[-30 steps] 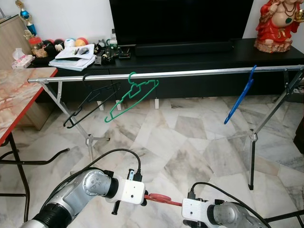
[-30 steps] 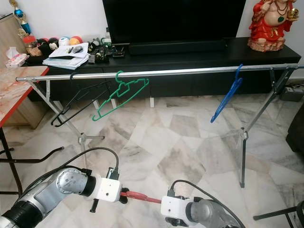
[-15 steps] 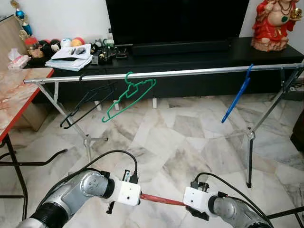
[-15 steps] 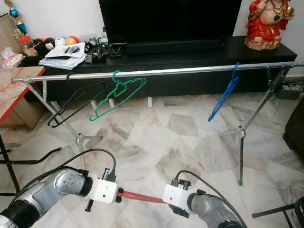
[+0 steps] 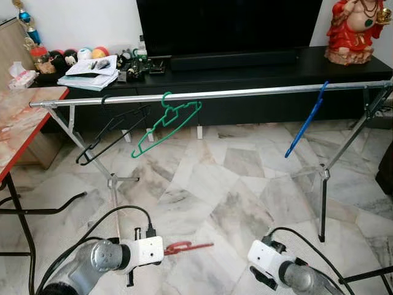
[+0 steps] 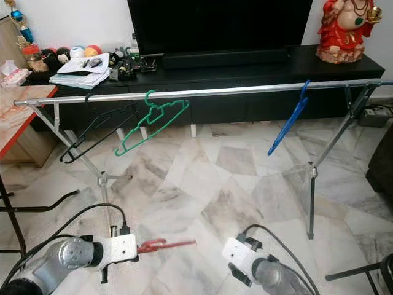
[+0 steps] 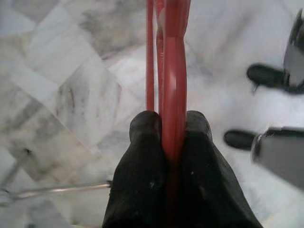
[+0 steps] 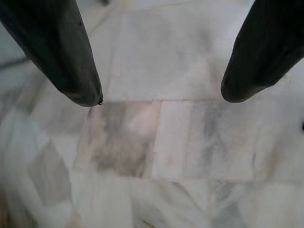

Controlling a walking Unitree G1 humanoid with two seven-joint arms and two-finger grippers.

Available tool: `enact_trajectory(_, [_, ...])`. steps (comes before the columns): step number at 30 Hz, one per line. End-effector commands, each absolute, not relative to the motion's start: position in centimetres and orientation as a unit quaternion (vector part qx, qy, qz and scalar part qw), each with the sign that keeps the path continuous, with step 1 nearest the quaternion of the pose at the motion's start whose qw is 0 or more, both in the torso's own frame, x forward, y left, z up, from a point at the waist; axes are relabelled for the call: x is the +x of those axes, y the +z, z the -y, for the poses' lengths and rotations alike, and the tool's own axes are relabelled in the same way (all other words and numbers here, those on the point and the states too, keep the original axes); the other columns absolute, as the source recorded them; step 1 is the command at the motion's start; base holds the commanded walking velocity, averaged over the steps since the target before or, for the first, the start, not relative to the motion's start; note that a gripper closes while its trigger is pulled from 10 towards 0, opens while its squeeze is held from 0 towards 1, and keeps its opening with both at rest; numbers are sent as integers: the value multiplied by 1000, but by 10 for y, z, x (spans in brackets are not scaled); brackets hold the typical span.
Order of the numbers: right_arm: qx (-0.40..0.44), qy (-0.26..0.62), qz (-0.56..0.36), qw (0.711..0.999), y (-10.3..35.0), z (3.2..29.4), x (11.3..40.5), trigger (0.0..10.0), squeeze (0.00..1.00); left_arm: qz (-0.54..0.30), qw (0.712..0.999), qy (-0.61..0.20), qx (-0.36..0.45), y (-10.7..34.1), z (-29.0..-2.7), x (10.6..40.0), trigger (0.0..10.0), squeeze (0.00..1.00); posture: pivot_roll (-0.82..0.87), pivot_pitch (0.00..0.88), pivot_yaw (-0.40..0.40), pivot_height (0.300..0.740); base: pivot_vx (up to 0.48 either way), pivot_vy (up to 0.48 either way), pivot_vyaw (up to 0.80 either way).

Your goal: Hang hanger

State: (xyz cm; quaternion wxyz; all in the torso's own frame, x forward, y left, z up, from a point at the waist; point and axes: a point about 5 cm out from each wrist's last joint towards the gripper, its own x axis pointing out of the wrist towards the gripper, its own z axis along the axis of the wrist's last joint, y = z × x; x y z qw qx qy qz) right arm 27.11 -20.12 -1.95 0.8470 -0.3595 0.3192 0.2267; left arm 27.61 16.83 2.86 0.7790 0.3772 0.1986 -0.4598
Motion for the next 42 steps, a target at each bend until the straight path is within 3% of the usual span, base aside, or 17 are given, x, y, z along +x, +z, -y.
enact_trajectory(1, [-285, 165, -351, 877, -32, 203, 259, 10000, 0, -205, 826, -420, 315, 25, -171, 273, 10000, 0, 59, 103, 72, 740, 0, 0, 0])
enact_trajectory(6, [-114, 50, -402, 907, -56, 195, 230, 10000, 0, -151, 906, -345, 193, 34, -162, 276, 10000, 0, 58, 101, 65, 740, 0, 0, 0])
enact_trajectory(10, [12, -45, -451, 891, -75, 189, 201, 10000, 0, -121, 926, -331, 136, 44, -147, 279, 10000, 0, 60, 90, 60, 740, 0, 0, 0])
enact_trajectory(16, [94, -153, -487, 855, -92, 191, 167, 10000, 0, -113, 937, -318, 90, 45, -133, 277, 10000, 0, 61, 74, 59, 740, 0, 0, 0])
enact_trajectory(20, [69, -119, -491, 860, -94, 188, 164, 10000, 0, -113, 943, -306, 70, 46, -130, 272, 10000, 0, 57, 70, 59, 740, 0, 0, -200])
enact_trajectory(42, [55, -111, -505, 854, -98, 193, 150, 10000, 0, -119, 950, -285, 54, 51, -132, 274, 10000, 0, 53, 53, 59, 740, 0, 61, -784])
